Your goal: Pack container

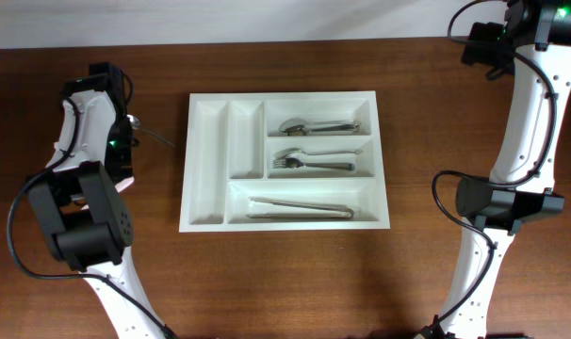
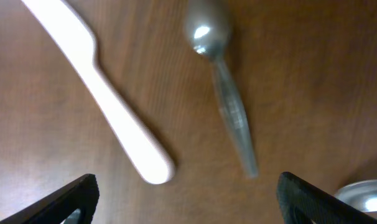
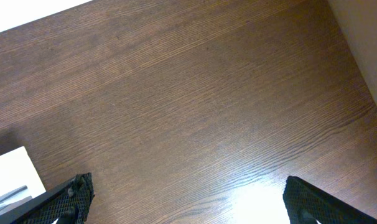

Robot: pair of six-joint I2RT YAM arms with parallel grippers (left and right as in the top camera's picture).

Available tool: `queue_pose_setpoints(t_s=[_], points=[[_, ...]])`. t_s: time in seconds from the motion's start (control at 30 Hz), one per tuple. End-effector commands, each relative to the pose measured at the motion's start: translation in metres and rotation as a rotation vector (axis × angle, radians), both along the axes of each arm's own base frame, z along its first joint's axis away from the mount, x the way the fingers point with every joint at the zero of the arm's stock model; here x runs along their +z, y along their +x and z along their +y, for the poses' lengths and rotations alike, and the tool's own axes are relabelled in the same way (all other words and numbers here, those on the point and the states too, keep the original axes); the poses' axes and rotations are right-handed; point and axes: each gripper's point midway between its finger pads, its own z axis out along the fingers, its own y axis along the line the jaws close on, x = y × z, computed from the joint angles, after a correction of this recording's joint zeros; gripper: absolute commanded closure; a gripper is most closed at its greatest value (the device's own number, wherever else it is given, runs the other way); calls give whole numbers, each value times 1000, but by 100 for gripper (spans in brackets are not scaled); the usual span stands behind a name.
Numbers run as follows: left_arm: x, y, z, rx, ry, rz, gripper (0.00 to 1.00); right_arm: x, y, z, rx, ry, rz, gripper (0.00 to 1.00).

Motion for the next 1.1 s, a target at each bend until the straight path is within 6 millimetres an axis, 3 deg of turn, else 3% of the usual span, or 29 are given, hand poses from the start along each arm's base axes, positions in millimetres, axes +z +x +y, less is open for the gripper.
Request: queue_pose_setpoints(t_s=[0.0,0.33,0.57,0.87,1.07], points=[[6,4,11,62,18,-54,5,23,-8,1,5,-10,-47,1],[5,18,39,115,42,-152,8,23,-8,1,5,-10,-47,1],[-9,4,59,165,41,-139,18,23,-8,1,5,-10,-47,1],[-54,-15,47,166,-19,-111,26,23,-8,1,5,-9,-47,1],[-71,-20,39,164,-56,-114,29,23,-8,1,5,-10,-47,1]])
